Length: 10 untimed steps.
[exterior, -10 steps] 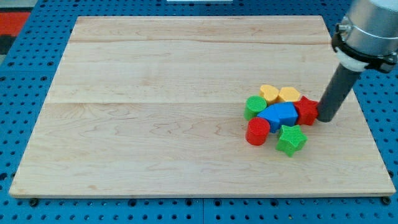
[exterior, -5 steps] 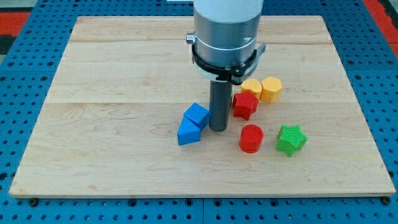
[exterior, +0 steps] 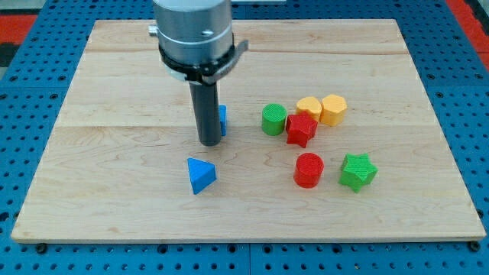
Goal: Move the blue cube away from the blue triangle
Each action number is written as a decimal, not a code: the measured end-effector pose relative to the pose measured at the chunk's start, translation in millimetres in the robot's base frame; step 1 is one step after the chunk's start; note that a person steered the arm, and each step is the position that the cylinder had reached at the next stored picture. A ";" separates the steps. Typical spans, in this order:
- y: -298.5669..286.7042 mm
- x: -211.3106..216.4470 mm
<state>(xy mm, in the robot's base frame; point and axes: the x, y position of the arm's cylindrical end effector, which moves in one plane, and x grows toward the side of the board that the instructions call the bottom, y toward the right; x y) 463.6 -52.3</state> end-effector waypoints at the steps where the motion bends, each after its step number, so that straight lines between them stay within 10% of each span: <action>1: 20.8 -47.8; 5: -87.6 -129.0; 10: -22.7 -40.6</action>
